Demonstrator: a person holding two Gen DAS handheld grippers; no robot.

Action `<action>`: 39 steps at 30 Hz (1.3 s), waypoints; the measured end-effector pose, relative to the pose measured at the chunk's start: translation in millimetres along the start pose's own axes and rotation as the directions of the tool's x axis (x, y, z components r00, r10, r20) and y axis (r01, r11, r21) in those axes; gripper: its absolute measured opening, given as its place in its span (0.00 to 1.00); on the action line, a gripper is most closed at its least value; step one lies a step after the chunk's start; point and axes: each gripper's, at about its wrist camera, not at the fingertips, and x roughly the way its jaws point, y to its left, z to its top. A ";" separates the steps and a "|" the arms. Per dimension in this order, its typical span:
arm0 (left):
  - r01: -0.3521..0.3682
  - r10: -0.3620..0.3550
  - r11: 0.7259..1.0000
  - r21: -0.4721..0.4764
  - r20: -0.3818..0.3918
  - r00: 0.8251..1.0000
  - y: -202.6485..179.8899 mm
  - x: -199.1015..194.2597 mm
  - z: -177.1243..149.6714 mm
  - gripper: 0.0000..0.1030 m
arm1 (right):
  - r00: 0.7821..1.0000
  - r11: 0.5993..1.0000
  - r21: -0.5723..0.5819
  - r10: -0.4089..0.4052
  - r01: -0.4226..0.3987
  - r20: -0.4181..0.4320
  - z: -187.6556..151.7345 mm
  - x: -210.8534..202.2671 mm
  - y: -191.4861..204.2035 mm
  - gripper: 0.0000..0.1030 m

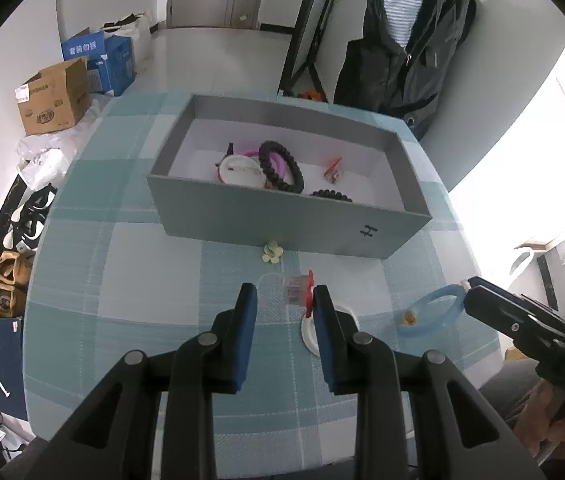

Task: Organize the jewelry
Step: 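Carry the blue ring into the box with right tool while left tool drops the red clip there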

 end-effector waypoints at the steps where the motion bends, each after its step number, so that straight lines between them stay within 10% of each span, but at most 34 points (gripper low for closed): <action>1: 0.000 0.000 1.000 -0.009 0.006 1.000 1.6 -2.0 0.7 0.22 | 1.000 1.000 -0.006 0.009 -0.009 0.009 0.6 -1.4 1.9 0.27; 21: 0.043 -0.039 0.999 -0.016 0.197 0.980 9.6 -33.8 53.0 0.22 | 0.950 0.980 -0.103 0.191 -0.170 0.246 61.3 -36.4 53.7 0.27; 39: 0.180 -0.167 0.981 -0.075 0.148 0.975 43.5 7.8 92.1 0.22 | 0.974 0.977 -0.156 0.171 -0.148 0.150 119.4 35.4 56.6 0.27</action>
